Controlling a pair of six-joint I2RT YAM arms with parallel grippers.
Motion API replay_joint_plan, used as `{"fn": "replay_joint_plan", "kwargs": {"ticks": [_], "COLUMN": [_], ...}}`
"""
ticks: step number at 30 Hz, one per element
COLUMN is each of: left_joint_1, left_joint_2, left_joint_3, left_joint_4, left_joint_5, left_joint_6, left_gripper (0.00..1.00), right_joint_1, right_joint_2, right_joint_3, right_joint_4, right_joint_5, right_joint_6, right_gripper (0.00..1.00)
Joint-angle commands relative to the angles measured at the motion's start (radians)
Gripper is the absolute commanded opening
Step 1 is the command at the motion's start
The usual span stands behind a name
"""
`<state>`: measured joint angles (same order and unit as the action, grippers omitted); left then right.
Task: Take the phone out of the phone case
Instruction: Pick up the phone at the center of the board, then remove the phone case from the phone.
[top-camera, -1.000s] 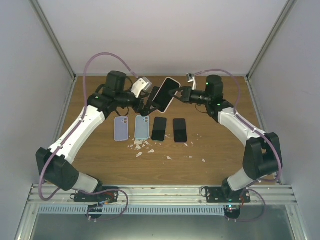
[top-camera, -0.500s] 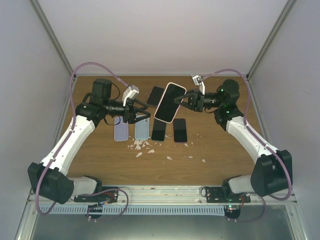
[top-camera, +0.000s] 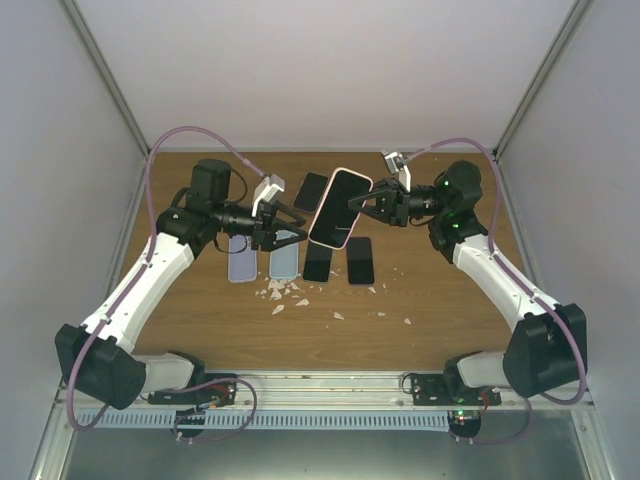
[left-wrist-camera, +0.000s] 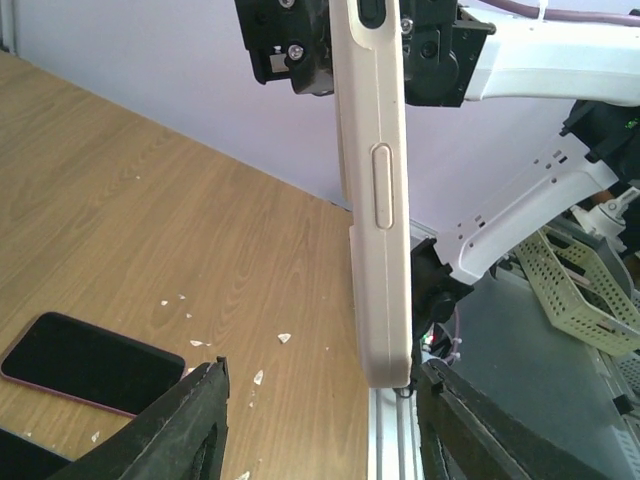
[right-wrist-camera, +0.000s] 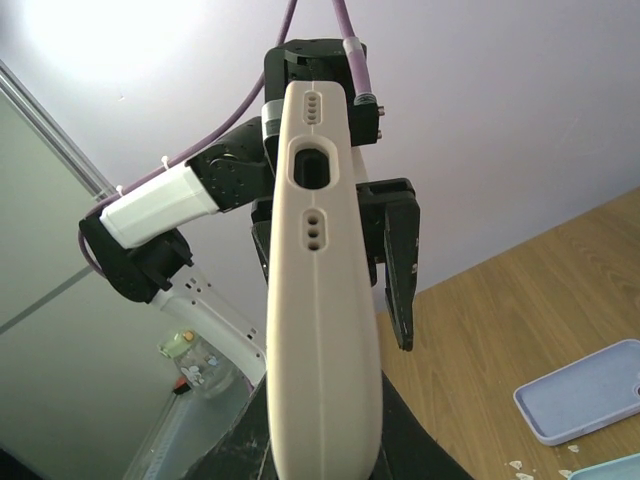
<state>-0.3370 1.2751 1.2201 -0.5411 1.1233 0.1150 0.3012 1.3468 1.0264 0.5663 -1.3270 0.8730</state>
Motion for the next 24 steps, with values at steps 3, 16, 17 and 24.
{"fn": "replay_joint_plan", "kwargs": {"ticks": [3, 16, 17, 24], "left_joint_1": [-0.02, -0.011, -0.006, -0.003], "left_joint_2": [0.007, 0.029, 0.033, 0.066], "left_joint_3": [0.013, -0.009, -0.011, -0.016], "left_joint_4": [0.04, 0.06, 0.064, 0.067], "left_joint_5": [0.009, -0.13, -0.141, -0.219], "left_joint_6": [0.004, -0.042, -0.047, -0.061], "left_gripper": [0.52, 0.41, 0.4, 0.35], "right_joint_1": [0.007, 0.024, 0.025, 0.048], "right_joint_2": [-0.025, -0.037, -0.038, -0.038], "right_joint_3": [0.002, -0.029, -0.034, -0.058], "right_joint_4": [0.064, 0.207, 0.23, 0.384], "right_joint_5": [0.005, -0.02, -0.023, -0.044], "right_joint_6": [0.012, 0.108, 0.123, 0.242], "right_gripper": [0.01, 0.01, 0.0, 0.01]}}
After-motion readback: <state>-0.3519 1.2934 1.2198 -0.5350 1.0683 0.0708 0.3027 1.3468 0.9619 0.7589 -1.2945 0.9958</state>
